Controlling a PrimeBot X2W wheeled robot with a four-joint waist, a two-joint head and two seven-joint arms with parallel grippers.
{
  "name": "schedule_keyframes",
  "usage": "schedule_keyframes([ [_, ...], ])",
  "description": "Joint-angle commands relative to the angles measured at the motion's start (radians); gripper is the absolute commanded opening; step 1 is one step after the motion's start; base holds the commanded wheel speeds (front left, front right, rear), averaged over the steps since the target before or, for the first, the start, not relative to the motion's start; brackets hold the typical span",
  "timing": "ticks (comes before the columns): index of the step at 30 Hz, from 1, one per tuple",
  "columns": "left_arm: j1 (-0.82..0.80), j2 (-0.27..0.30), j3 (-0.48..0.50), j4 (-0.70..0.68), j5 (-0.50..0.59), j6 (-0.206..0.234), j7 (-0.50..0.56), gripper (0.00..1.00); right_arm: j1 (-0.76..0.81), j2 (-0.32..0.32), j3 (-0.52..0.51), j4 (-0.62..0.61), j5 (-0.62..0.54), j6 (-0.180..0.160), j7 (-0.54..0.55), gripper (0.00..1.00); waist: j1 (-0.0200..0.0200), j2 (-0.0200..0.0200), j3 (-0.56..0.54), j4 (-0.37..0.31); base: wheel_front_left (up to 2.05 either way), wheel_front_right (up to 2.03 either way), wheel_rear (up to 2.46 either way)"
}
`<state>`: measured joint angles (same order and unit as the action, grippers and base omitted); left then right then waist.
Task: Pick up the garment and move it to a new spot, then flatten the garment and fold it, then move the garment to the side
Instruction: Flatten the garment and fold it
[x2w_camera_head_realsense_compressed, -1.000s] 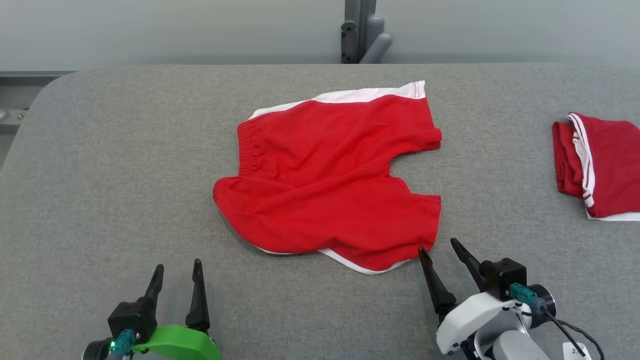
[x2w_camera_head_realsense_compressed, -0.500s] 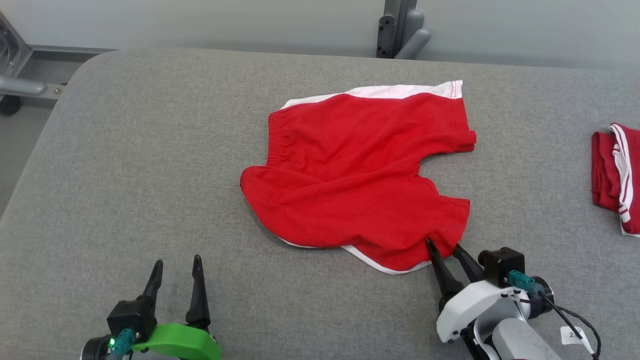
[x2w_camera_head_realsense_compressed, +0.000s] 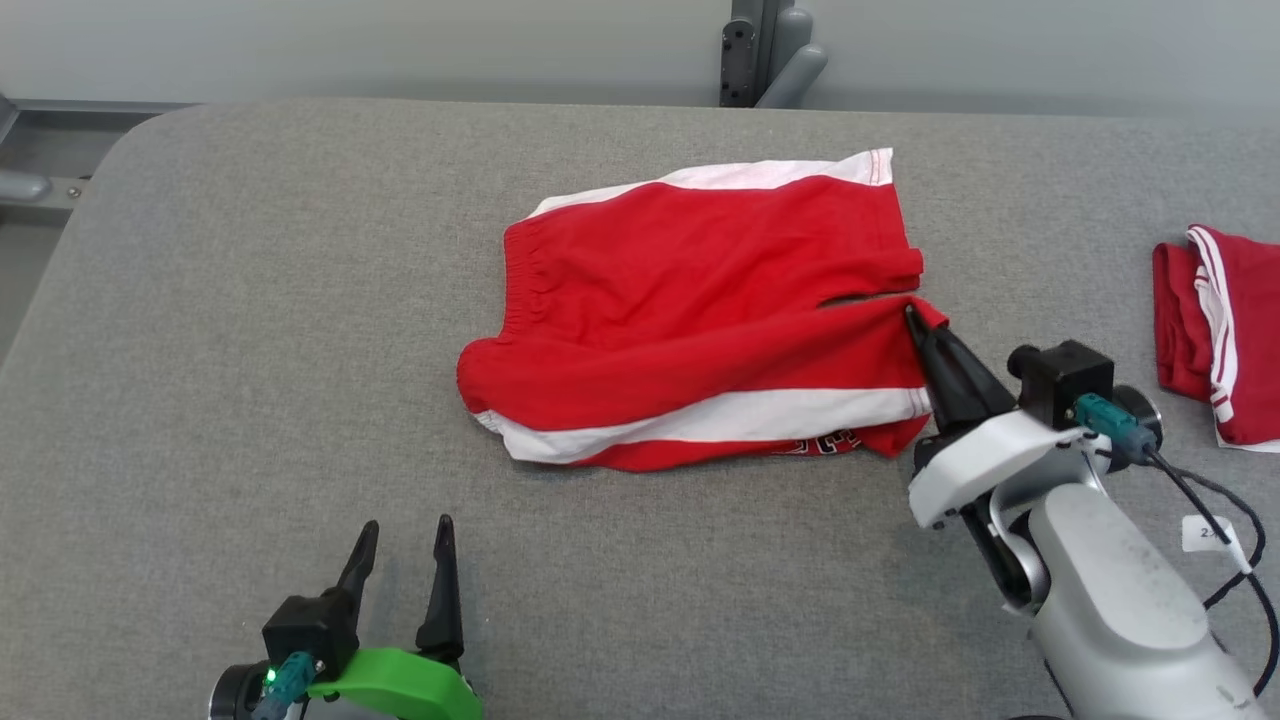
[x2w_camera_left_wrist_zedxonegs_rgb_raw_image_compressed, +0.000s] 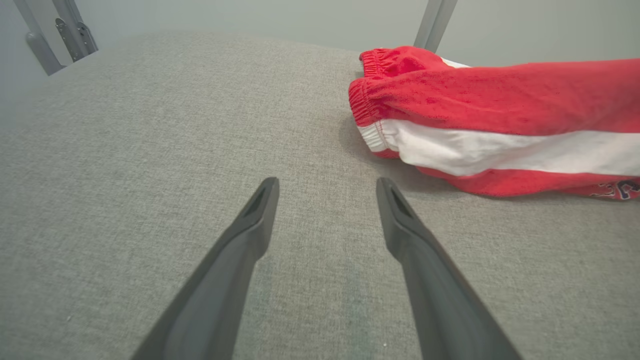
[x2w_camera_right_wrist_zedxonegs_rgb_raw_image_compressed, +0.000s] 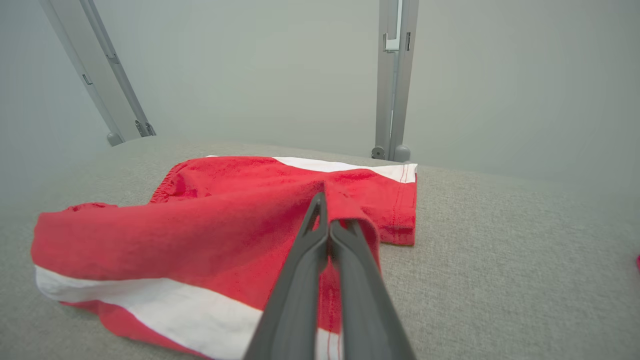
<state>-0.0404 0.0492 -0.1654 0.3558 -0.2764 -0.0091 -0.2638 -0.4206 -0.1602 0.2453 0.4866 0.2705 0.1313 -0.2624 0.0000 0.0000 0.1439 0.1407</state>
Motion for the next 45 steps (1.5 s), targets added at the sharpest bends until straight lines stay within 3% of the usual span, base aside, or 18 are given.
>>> schedule_keyframes([
  [1,-0.024,0.003,-0.014,0.001,-0.010,0.003,0.000,1.00,-0.039,-0.020,-0.003,0.039,-0.014,-0.001,-0.003,0.00,0.0000,0.0000,0.025,0.027,0.00,0.00,0.00],
  [14,-0.063,0.003,-0.076,0.015,-0.009,0.007,0.000,1.00,-0.298,-0.119,-0.121,0.470,-0.134,-0.001,-0.003,0.03,0.0000,0.0000,0.102,0.163,0.00,0.00,0.00],
  [15,-0.063,0.003,-0.074,0.015,-0.009,0.007,0.000,1.00,-0.307,-0.119,-0.138,0.494,-0.148,-0.001,-0.003,0.56,0.0000,0.0000,0.101,0.165,0.00,0.00,0.00],
  [16,-0.063,0.003,-0.072,0.015,-0.009,0.008,0.000,1.00,-0.313,-0.119,-0.146,0.516,-0.166,-0.001,-0.003,1.00,0.0000,0.0000,0.099,0.165,0.00,0.00,0.00],
  [22,-0.048,0.003,-0.055,0.004,-0.010,0.004,0.000,1.00,-0.232,-0.086,-0.159,0.490,-0.192,-0.001,-0.003,1.00,0.0000,0.0000,0.036,0.098,0.00,0.00,0.00],
  [36,-0.052,0.003,-0.009,-0.019,-0.003,-0.010,0.000,1.00,0.097,-0.014,-0.172,0.065,-0.139,-0.001,-0.003,1.00,0.0000,0.0000,-0.045,-0.135,0.00,0.00,0.00],
  [45,0.031,0.004,0.044,-0.027,0.023,0.022,0.000,1.00,0.299,0.053,-0.196,-0.133,-0.170,-0.001,-0.003,1.00,0.0000,0.0000,-0.130,-0.208,0.00,0.00,0.00],
])
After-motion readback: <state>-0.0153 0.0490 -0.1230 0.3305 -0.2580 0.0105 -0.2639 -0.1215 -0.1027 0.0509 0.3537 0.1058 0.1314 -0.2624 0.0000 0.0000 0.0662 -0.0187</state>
